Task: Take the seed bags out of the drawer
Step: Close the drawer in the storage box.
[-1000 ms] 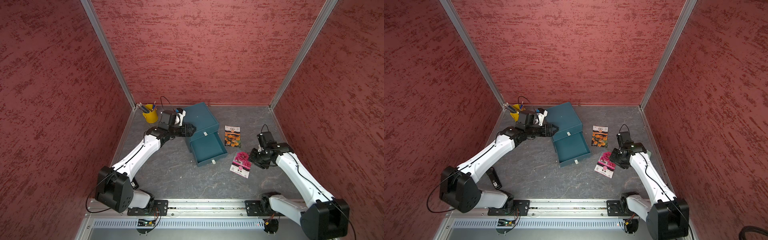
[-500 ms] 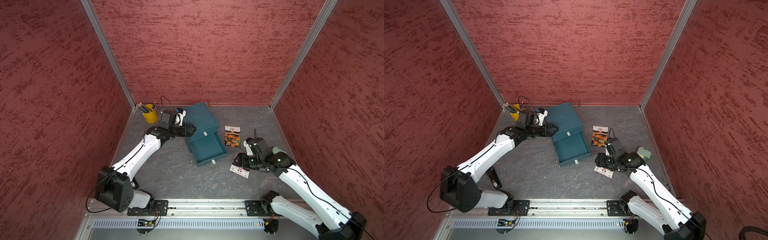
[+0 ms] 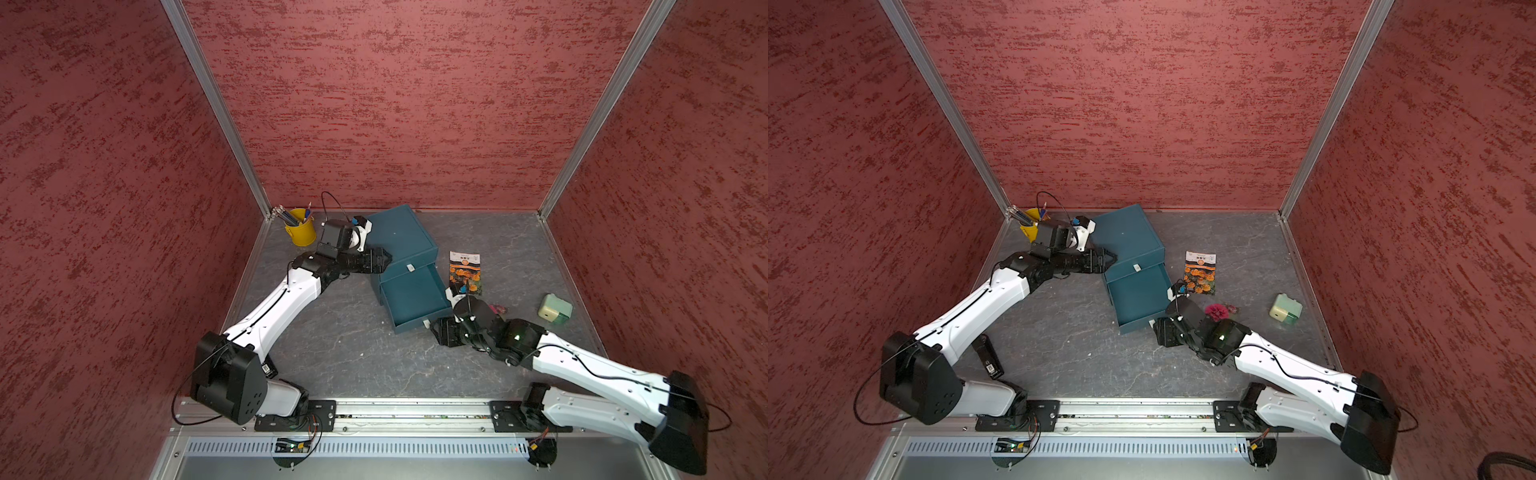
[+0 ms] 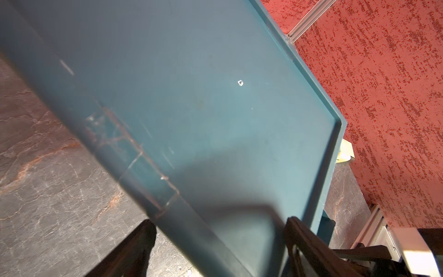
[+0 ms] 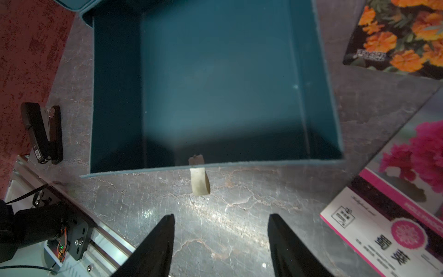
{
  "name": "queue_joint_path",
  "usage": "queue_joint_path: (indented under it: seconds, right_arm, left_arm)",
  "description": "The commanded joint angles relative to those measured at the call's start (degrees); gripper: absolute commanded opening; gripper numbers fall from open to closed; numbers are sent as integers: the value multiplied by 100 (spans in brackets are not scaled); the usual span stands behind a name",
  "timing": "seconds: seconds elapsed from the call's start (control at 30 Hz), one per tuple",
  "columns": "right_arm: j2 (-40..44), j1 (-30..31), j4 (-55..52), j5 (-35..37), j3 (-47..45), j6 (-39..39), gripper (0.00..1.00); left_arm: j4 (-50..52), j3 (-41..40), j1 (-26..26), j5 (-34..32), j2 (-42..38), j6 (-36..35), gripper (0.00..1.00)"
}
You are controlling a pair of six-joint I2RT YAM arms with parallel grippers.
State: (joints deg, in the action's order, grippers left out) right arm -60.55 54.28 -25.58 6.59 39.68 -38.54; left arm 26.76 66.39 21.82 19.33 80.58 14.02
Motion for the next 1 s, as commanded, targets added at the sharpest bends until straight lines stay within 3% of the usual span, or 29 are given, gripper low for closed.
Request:
queue_joint_path:
  seconds: [0.0, 0.53, 0.97]
  right_arm:
    - [-184, 179, 1145, 440, -140, 55, 70]
    - [-986, 236, 2489, 1342, 36, 761, 75]
    - [-1782, -288, 3232, 1210, 474, 1234, 76]
  left_arm:
    - [638, -56, -30, -123, 120, -251, 87]
    - [740, -22, -99, -59, 156, -332, 87]
    - [840, -30, -165, -27, 107, -407, 87]
